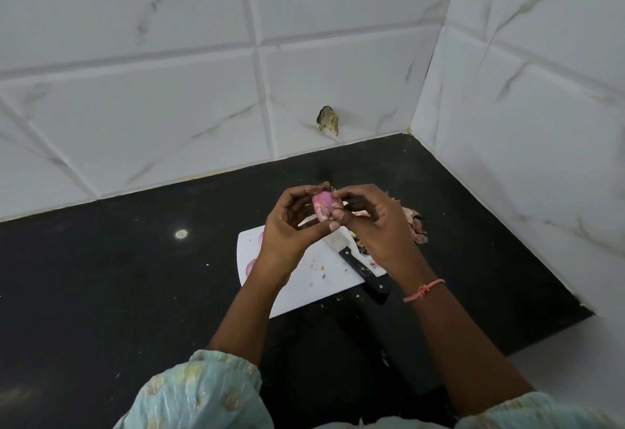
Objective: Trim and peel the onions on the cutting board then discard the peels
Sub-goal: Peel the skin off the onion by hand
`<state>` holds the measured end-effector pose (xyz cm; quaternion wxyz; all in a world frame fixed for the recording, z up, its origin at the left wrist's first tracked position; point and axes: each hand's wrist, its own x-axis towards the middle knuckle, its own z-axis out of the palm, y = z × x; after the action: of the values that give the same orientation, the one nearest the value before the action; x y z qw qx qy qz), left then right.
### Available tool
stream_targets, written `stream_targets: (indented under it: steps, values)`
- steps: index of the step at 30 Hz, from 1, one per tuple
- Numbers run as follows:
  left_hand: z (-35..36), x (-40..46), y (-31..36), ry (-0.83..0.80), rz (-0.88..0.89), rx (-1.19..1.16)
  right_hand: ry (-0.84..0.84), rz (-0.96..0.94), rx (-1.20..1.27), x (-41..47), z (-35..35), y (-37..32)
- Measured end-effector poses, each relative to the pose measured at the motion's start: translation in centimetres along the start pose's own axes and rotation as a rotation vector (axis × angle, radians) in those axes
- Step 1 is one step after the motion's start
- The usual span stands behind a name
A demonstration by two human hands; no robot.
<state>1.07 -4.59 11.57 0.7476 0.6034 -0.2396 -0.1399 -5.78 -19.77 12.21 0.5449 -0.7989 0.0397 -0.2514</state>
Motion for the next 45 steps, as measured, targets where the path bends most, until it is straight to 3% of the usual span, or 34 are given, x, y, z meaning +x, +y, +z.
stream_targets:
  steps: [21,28,42,45]
  values:
    - [-0.7,0.1,0.5,-0.099,-0.093,-0.193,-0.02,-0.05,0.074,0.1,-0.8,-0.4]
    - [-0.9,0.0,0.3,-0.102,-0.164,-0.28,-0.128,0.004,0.025,1.0,-1.2,-0.6]
    - [1.3,0.7,-0.1,0.117,-0.306,-0.763,0.232,0.213,0.28,0.3,1.5,0.2]
    - [1.2,0.8,-0.1,0.084,-0.333,-0.861,0.261,0.197,0.246,0.0,2.1,-0.2]
